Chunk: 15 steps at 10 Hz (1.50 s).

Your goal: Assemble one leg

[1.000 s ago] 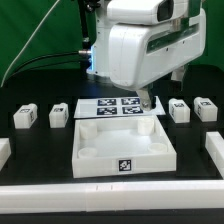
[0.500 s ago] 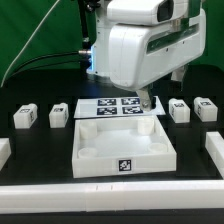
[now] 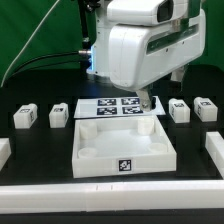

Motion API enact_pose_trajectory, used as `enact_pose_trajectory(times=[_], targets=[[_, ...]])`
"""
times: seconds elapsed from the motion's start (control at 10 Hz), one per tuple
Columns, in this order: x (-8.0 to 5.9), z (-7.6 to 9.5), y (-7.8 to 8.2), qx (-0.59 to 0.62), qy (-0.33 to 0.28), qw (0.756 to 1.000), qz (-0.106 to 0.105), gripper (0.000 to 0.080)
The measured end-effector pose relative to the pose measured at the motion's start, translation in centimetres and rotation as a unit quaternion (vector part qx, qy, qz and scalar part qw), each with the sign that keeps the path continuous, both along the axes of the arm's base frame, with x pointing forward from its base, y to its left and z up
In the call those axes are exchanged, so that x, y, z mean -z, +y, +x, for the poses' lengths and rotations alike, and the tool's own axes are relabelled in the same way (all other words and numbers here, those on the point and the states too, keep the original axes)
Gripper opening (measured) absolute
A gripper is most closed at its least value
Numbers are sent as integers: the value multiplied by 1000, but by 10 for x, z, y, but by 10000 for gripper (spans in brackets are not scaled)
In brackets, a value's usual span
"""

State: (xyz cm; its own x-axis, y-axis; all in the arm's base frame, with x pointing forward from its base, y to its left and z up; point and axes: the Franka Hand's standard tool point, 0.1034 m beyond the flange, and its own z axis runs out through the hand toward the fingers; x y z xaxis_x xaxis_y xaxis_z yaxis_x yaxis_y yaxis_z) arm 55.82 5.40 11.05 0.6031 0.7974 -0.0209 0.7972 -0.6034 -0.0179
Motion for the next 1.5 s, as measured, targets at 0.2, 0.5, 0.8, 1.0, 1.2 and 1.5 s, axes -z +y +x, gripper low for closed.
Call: enact_pose_trajectory(times=[0.2, 0.5, 0.8, 1.0, 1.2, 1.5], targets=[[9, -31, -8, -42, 2, 999, 0, 650], [23, -68, -26, -74, 10, 997, 1, 650], [24, -68, -25, -73, 10, 997, 1, 650], [28, -73, -30, -148, -2, 989, 5, 650], [43, -99, -32, -211, -2, 978, 4, 650], [49, -108, -35, -246, 2, 969, 6, 650]])
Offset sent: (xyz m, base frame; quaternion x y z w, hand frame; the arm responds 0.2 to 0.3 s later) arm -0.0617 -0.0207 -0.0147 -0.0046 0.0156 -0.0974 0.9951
